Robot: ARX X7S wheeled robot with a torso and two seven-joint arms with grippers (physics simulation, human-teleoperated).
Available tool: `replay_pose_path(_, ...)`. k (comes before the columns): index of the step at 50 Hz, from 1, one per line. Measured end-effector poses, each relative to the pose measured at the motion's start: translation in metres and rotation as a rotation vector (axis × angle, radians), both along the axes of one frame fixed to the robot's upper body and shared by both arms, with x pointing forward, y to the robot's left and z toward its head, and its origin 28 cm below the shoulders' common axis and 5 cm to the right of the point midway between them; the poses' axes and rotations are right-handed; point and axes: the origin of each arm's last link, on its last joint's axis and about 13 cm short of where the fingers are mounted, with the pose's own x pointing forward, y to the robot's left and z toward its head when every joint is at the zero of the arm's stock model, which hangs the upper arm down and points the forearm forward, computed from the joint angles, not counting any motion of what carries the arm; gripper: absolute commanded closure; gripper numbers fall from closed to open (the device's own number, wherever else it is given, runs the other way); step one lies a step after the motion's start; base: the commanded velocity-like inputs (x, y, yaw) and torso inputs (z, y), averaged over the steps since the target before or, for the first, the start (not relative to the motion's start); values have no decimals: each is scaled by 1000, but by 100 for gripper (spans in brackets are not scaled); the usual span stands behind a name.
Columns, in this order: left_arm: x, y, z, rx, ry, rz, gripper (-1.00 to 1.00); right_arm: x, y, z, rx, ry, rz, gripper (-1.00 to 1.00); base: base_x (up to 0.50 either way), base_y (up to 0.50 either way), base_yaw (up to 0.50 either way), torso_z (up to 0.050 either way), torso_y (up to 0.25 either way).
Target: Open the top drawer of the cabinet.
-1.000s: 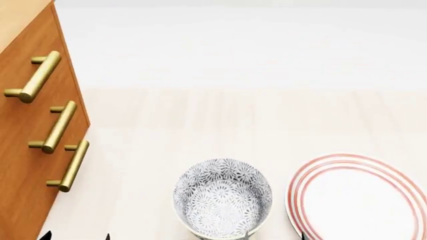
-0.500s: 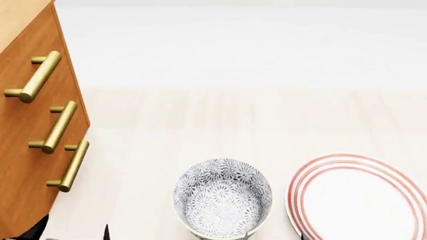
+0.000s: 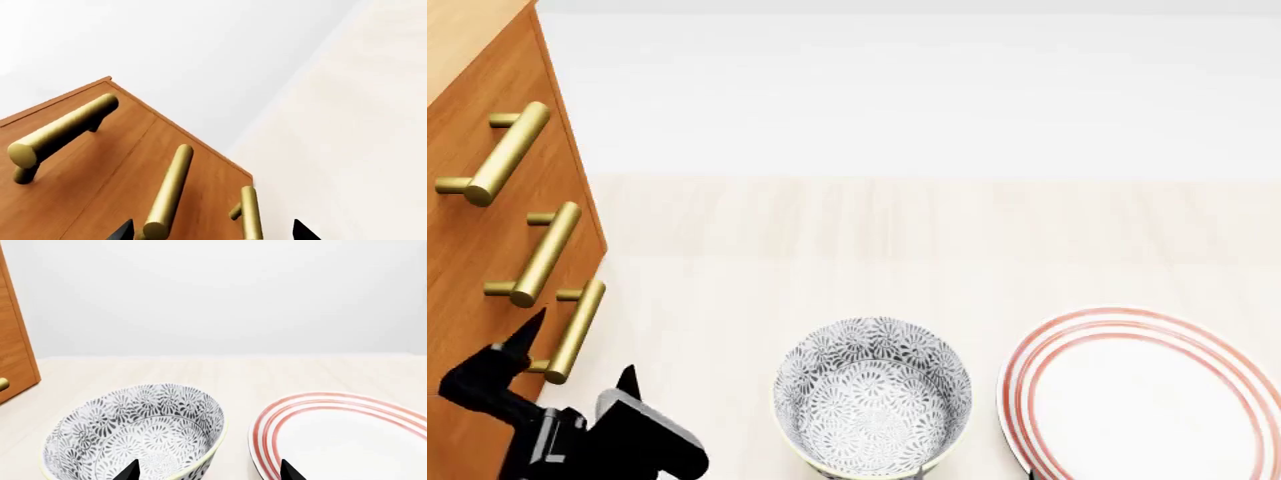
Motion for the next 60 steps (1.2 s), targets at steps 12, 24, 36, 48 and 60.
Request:
replay_pose_path(12,17,8,6,204,8,4,-100,0,0,0,4,3,-2,-100,0,0,0,0,0)
replay_pose_path(24,21,16,10,375,22,-3,-100,0,0,-1,4,6,-1,-100,0,0,0,0,0)
replay_pose_path(36,24,24,25,472,14,10,-100,0,0,-2,4,9,0,-100,0,0,0,0,0)
replay_pose_path(48,27,31,44,528,-3,32,-100,0,0,-3,3,10,1,-100,0,0,0,0,0)
replay_pose_path(60,29,37,61,561,-14,51,-100,0,0,-3,1,11,2,-100,0,0,0,0,0)
